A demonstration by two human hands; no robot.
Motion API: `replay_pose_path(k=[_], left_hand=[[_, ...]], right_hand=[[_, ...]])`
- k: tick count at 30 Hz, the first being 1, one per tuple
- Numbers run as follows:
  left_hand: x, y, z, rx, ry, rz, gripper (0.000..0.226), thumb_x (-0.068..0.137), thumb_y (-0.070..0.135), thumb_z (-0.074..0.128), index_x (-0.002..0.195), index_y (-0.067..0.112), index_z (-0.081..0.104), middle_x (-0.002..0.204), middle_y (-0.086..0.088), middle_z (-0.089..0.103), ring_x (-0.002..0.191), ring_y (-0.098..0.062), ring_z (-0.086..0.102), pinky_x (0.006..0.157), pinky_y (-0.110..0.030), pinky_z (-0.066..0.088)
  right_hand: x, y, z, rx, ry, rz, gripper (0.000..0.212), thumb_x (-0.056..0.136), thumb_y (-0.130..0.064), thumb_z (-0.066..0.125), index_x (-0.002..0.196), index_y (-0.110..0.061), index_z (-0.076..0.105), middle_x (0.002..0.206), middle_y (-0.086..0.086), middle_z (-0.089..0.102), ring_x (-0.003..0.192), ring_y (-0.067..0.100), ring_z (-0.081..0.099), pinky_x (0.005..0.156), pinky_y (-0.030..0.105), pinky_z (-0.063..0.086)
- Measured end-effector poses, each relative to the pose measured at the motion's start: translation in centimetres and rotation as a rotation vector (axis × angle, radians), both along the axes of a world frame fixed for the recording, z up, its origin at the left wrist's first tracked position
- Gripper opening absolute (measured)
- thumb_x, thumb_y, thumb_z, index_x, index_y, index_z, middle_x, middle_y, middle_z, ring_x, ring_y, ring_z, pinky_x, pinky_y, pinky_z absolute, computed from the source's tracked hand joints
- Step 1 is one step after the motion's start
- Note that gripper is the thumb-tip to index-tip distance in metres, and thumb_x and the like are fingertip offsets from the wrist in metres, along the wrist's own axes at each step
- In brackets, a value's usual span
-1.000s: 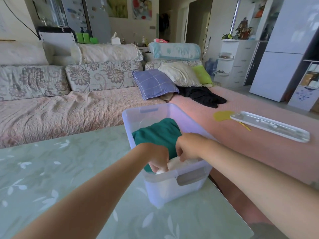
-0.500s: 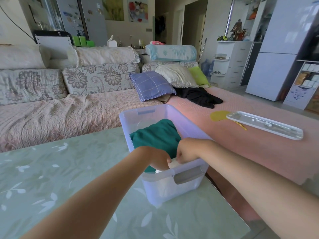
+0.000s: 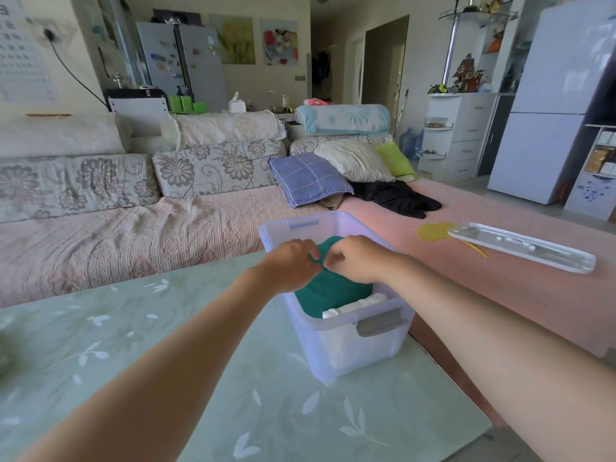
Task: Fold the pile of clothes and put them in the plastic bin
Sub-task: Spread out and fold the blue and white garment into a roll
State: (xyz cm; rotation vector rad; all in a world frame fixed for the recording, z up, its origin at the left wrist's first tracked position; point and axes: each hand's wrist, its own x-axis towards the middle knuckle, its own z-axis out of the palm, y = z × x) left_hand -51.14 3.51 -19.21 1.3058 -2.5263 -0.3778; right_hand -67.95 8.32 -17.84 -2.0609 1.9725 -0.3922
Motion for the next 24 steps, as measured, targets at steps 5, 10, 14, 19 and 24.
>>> replay_pose_path(k=[5,10,14,19,24], left_hand=[[7.3,2.1,1.6,-0.093,0.065,0.085,0.022,0.092,0.040,0.054,0.110,0.027,0.058,0.108,0.003,0.059,0.099,-0.021,0.058,0.088,-0.036,0.048],[18.3,4.8,1.4,-0.101,0.028,0.224,0.025,0.092,0.036,0.057,0.114,0.025,0.059,0.110,0.002,0.060,0.102,-0.021,0.057,0.090,-0.034,0.046],[28.5,7.9,0.0,-0.017,0.036,0.378,0.029,0.093,0.033,0.057,0.121,0.023,0.059,0.115,0.002,0.061,0.097,-0.018,0.057,0.081,-0.029,0.046],[41.7,11.8,-3.9,0.027,0.073,0.577,0.031,0.092,0.032,0.057,0.122,0.023,0.060,0.118,-0.001,0.064,0.101,-0.022,0.061,0.086,-0.029,0.048],[53.4,15.8,-8.0,-0.102,0.053,0.763,0.037,0.093,0.026,0.056,0.130,0.021,0.059,0.134,-0.008,0.058,0.121,-0.030,0.053,0.098,-0.035,0.042]], right_hand=[[7.5,1.5,2.8,-0.098,-0.021,0.112,0.027,0.097,-0.026,0.047,0.079,-0.019,0.067,0.082,0.002,0.065,0.081,0.025,0.058,0.067,0.036,0.045],[17.9,2.5,2.8,-0.123,-0.030,0.243,0.025,0.096,-0.025,0.053,0.073,-0.023,0.062,0.075,-0.006,0.058,0.079,0.021,0.054,0.064,0.029,0.042],[27.0,3.2,0.1,-0.070,-0.055,0.342,0.025,0.096,-0.030,0.053,0.097,-0.013,0.071,0.094,0.007,0.070,0.089,0.026,0.063,0.079,0.035,0.051],[39.7,4.8,-3.7,-0.003,-0.060,0.492,0.024,0.097,-0.030,0.055,0.112,-0.021,0.072,0.114,0.002,0.069,0.105,0.022,0.062,0.089,0.030,0.049],[51.9,6.4,-8.2,0.069,-0.041,0.634,0.032,0.094,-0.028,0.060,0.124,-0.019,0.065,0.123,0.004,0.065,0.114,0.023,0.060,0.094,0.028,0.047]])
